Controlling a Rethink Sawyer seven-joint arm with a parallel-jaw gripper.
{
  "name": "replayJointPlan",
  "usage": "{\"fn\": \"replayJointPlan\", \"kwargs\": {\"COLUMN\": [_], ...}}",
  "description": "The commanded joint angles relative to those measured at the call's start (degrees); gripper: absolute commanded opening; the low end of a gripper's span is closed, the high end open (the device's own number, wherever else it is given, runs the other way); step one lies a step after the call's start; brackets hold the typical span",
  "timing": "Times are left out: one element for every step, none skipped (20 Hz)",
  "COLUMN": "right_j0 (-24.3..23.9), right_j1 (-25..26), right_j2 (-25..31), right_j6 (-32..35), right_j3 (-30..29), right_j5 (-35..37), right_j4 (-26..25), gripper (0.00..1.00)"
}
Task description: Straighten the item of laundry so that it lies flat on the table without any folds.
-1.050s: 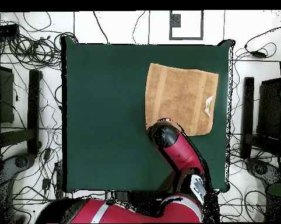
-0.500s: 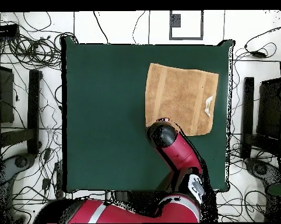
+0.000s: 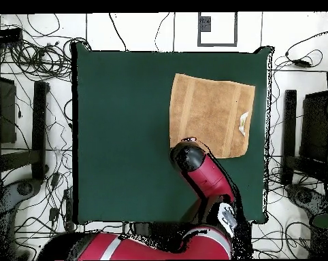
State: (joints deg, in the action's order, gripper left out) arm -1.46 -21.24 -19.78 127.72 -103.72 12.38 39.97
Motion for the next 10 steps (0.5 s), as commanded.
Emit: {"fn": "replayJointPlan", "kwargs": {"right_j0": [2.79,2.95,3.16,3.36,3.44,3.84,4.23,4.76,4.96,5.03], "right_j1": [1.75,1.75,1.81,1.88,1.97,2.12,2.26,2.43,2.49,2.64], "right_j2": [5.56,5.50,5.42,5.33,5.33,5.17,5.00,4.77,4.66,4.50], "right_j6": [10.35,10.51,10.74,10.98,11.03,11.27,11.51,11.86,12.00,12.03], "right_j3": [1.02,1.07,1.20,1.33,1.40,1.63,1.86,2.19,2.27,2.54], "right_j5": [2.65,2.84,3.03,3.23,3.21,3.36,3.52,3.86,3.98,4.24], "right_j4": [-0.40,-0.28,-0.12,0.04,0.11,0.24,0.36,0.51,0.60,0.64], "gripper": [1.00,1.00,1.00,1.00,1.00,1.00,1.00,1.00,1.00,1.00]}}
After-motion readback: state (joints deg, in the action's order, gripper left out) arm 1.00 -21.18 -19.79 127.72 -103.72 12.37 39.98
